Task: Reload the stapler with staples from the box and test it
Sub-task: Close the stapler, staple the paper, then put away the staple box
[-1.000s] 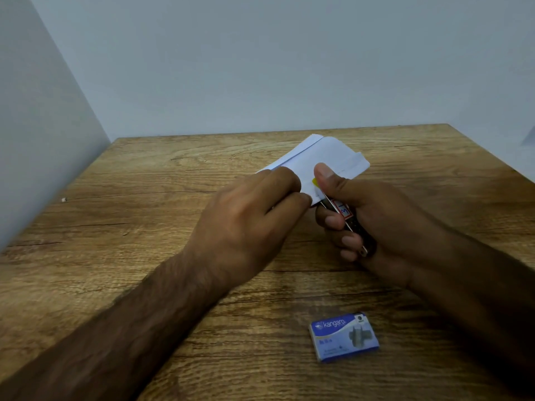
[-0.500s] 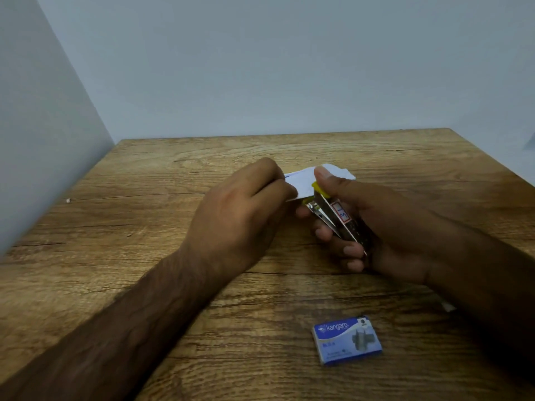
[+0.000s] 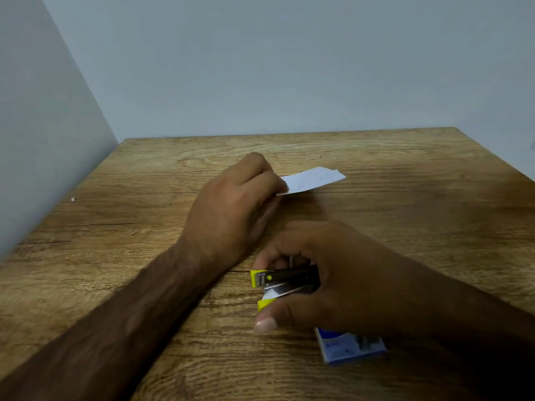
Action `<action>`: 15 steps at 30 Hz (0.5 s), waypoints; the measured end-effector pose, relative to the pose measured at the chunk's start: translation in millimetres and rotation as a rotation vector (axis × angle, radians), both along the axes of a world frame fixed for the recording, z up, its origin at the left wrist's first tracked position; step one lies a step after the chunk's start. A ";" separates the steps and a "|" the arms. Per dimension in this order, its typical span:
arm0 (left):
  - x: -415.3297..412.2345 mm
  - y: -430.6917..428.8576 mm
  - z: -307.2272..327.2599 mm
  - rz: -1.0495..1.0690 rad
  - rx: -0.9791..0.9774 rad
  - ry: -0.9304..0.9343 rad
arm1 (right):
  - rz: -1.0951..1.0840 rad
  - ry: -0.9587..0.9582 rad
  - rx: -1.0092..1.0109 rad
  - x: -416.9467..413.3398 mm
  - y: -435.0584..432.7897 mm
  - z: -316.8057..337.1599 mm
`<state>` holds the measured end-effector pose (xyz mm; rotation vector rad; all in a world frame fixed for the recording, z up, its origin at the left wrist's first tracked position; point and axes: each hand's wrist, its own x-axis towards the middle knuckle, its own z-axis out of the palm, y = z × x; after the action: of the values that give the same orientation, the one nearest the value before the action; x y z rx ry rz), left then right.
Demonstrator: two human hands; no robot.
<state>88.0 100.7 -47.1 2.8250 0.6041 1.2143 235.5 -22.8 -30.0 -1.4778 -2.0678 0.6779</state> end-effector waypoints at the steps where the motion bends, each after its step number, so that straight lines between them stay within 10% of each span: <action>1: 0.1 -0.3 -0.1 -0.005 -0.001 0.003 | 0.005 -0.019 0.035 -2.3 -0.4 -2.4; 10: 1.1 -1.1 -0.5 -0.017 -0.002 0.048 | 0.049 -0.186 0.149 -11.6 -1.6 -11.6; 15: -0.8 -1.5 0.1 -0.039 -0.022 0.086 | -0.145 0.036 0.269 11.0 6.1 3.4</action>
<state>87.2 99.2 -47.0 2.8688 0.5590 1.0775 246.5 -16.8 -26.6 -1.4308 -1.9165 0.3510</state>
